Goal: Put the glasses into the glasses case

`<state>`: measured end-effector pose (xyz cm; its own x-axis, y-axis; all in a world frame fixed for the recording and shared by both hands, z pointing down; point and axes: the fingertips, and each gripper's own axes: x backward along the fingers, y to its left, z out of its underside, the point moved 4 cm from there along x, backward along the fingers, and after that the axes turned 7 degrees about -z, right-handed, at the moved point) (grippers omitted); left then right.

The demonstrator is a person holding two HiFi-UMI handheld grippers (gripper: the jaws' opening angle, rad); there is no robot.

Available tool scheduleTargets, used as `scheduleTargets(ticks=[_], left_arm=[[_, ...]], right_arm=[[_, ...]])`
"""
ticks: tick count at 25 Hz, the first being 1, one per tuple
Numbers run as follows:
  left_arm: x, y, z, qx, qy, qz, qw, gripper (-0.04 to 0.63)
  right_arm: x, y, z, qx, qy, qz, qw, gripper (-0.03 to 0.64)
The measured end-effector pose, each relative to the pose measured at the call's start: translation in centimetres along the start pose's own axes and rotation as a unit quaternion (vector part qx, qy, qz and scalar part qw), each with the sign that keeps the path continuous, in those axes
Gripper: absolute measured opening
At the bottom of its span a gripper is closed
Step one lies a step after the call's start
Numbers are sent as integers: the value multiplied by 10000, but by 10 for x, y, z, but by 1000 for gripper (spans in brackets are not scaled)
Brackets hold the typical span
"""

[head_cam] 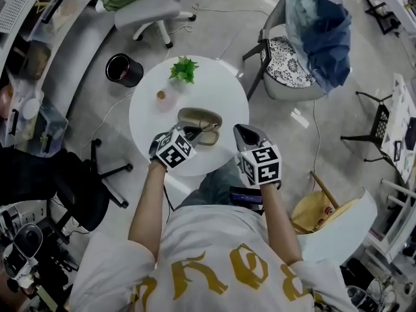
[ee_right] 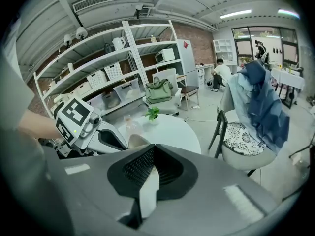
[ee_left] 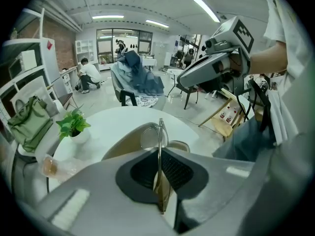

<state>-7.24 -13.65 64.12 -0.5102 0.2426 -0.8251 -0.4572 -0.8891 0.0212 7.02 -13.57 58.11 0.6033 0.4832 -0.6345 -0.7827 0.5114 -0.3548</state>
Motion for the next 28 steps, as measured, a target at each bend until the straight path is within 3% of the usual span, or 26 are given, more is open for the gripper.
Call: scheduleTargets(ticks=[9, 16, 28], left_arm=[[-16, 3, 1, -463, 351, -6, 9983, 18], [-30, -1, 6, -671, 606, 121, 9958, 18], [-39, -2, 13, -726, 886, 99, 9934, 22]], right_arm=[[0, -18, 0, -69, 32, 139, 9999, 23], [6, -29, -10, -386, -455, -1, 9982, 23], [7, -22, -9, 110, -159, -118, 9997, 24]])
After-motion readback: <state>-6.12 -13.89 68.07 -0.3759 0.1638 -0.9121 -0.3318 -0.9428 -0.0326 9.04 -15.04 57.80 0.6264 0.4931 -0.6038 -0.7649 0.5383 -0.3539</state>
